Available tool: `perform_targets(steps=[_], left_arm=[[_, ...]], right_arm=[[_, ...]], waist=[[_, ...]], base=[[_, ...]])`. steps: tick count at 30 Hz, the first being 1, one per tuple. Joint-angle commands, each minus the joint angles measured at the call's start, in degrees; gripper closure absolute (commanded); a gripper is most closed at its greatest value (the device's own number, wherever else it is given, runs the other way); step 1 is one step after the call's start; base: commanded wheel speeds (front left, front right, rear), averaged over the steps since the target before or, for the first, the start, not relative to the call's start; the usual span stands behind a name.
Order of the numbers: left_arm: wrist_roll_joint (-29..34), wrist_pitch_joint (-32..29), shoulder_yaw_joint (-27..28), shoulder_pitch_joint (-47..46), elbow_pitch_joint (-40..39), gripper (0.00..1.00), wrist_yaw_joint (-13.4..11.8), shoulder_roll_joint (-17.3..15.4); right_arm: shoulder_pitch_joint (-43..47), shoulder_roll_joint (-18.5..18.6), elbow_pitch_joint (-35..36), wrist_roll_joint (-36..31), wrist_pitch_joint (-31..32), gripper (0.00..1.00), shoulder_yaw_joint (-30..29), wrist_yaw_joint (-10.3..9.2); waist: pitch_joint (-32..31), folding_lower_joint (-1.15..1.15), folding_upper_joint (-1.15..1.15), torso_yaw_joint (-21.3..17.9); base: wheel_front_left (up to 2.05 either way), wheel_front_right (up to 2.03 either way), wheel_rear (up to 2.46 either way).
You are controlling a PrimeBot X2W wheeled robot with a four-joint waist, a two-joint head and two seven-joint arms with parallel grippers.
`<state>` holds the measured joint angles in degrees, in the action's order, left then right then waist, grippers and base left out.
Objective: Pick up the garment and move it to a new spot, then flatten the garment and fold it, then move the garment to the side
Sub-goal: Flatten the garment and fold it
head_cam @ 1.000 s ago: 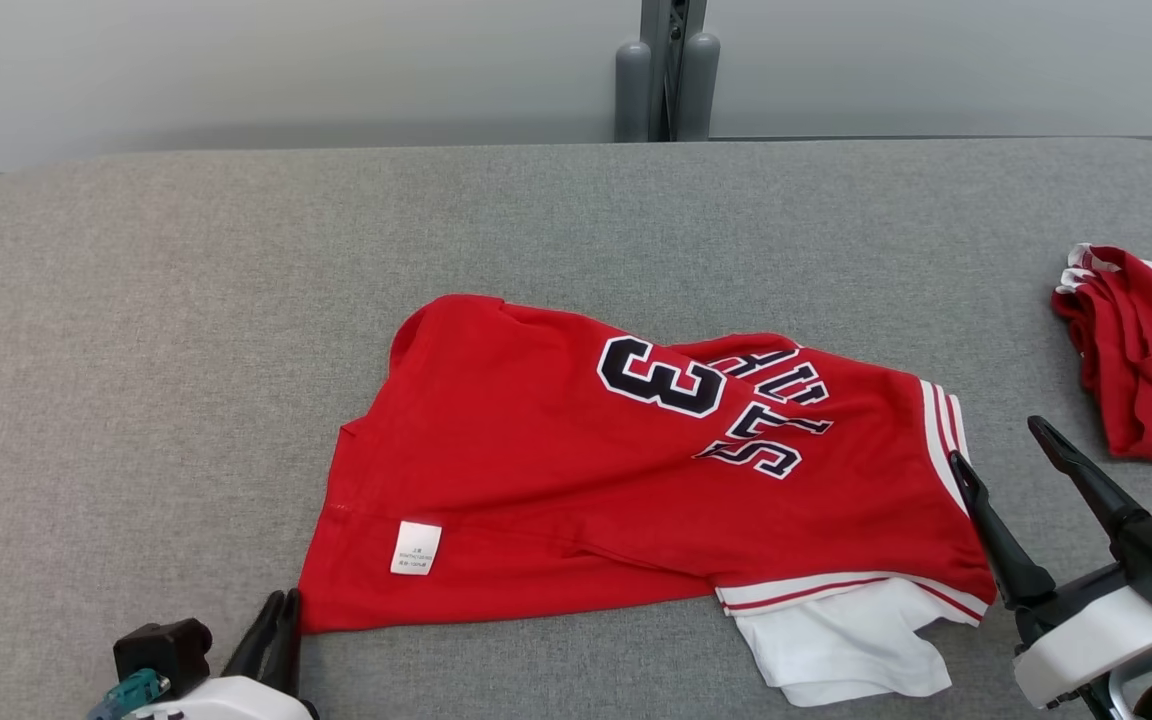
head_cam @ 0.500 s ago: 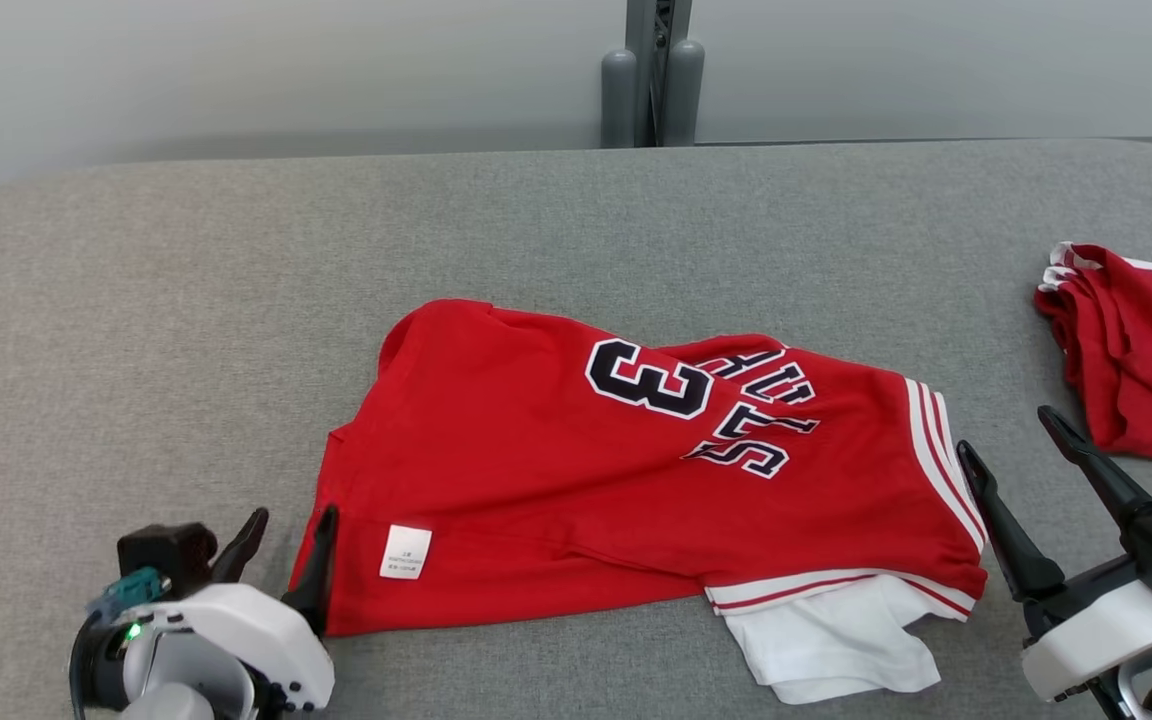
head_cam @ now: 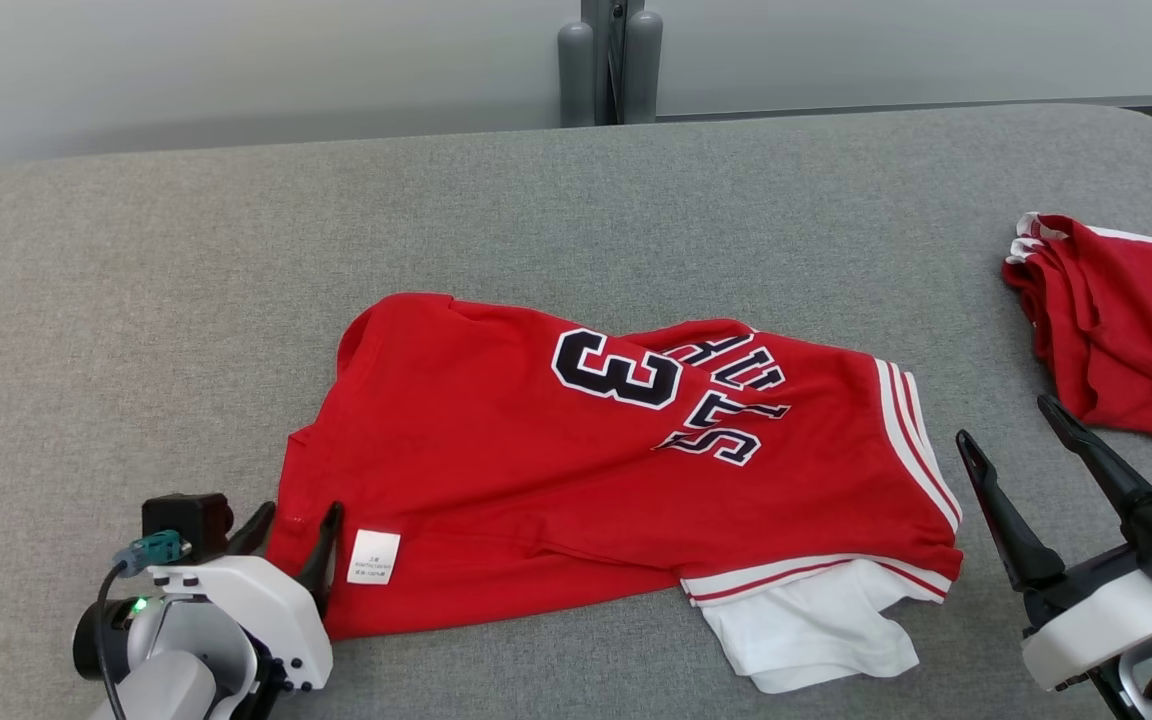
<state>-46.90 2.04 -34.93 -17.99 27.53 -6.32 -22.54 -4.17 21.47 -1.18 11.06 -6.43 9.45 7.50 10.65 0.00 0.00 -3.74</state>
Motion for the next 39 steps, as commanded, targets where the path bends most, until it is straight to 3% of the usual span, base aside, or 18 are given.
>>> perform_targets(steps=[1,2,3,5,7,10,11,13,20,25,39], left_arm=[[0.27,0.02,-0.13,-0.60,0.24,0.35,0.34,0.04],[0.21,-0.12,-0.24,-0.61,0.38,0.52,0.35,0.15],[0.26,-0.21,-0.42,-0.61,0.54,0.58,0.43,0.18],[0.69,-0.09,-0.80,-0.71,0.78,0.84,0.24,0.15],[1.03,0.17,-1.17,-0.71,0.71,0.96,-0.08,0.34],[1.35,0.51,-1.49,-0.48,0.03,0.84,-0.30,0.51],[1.47,0.58,-1.63,-0.29,-0.22,0.85,-0.42,0.52],[1.64,0.76,-1.88,0.09,-0.79,1.00,-0.48,0.57],[1.37,2.95,-1.14,1.06,-4.34,1.00,-1.16,0.36],[-1.99,4.85,1.45,3.65,-9.34,1.00,-0.16,-0.03],[-9.42,4.17,4.58,16.82,-23.51,1.00,0.75,-4.62]], right_arm=[[-0.28,-0.04,-0.10,0.17,-0.31,0.00,-0.29,-0.01],[-0.18,-0.14,-0.11,0.08,-0.33,0.00,-0.33,-0.01],[-0.10,-0.23,-0.16,-0.03,-0.32,0.00,-0.36,-0.01],[-0.10,-0.46,-0.21,-0.15,-0.35,0.00,-0.38,-0.01],[-0.23,-0.50,-0.32,-0.15,-0.45,0.00,-0.46,-0.01],[-0.20,-0.48,-0.46,-0.13,-0.53,0.00,-0.54,-0.01],[-0.20,-0.48,-0.48,-0.17,-0.51,0.00,-0.54,-0.02],[-0.21,-0.52,-0.50,-0.17,-0.52,0.00,-0.50,-0.01],[0.23,-0.38,-0.54,-0.23,-0.53,0.00,-0.69,-0.01],[1.15,-0.24,-0.42,-0.21,-0.13,0.00,-1.01,-0.01],[3.90,-0.20,-0.75,0.56,0.44,0.00,-0.97,-0.01]], waist=[[0.01,0.00,0.00,-0.01],[0.01,0.00,0.00,0.00],[0.00,0.00,0.00,0.01],[0.00,0.00,0.00,0.04],[0.01,0.00,0.00,0.14],[-0.07,0.00,0.00,0.41],[-0.12,0.00,0.00,0.51],[-0.20,0.00,0.00,0.69],[-0.91,0.00,0.00,1.59],[-1.68,0.00,0.00,2.75],[-3.05,0.00,0.00,6.44]], base=[[0.00,0.00,0.00],[0.00,0.00,0.00],[0.00,0.00,0.00],[0.00,0.00,0.00],[0.00,0.00,0.00],[0.00,0.00,0.00],[0.00,0.00,0.00],[0.00,0.00,0.00],[0.00,0.00,0.00],[0.00,0.00,0.00],[0.00,0.00,0.00]])
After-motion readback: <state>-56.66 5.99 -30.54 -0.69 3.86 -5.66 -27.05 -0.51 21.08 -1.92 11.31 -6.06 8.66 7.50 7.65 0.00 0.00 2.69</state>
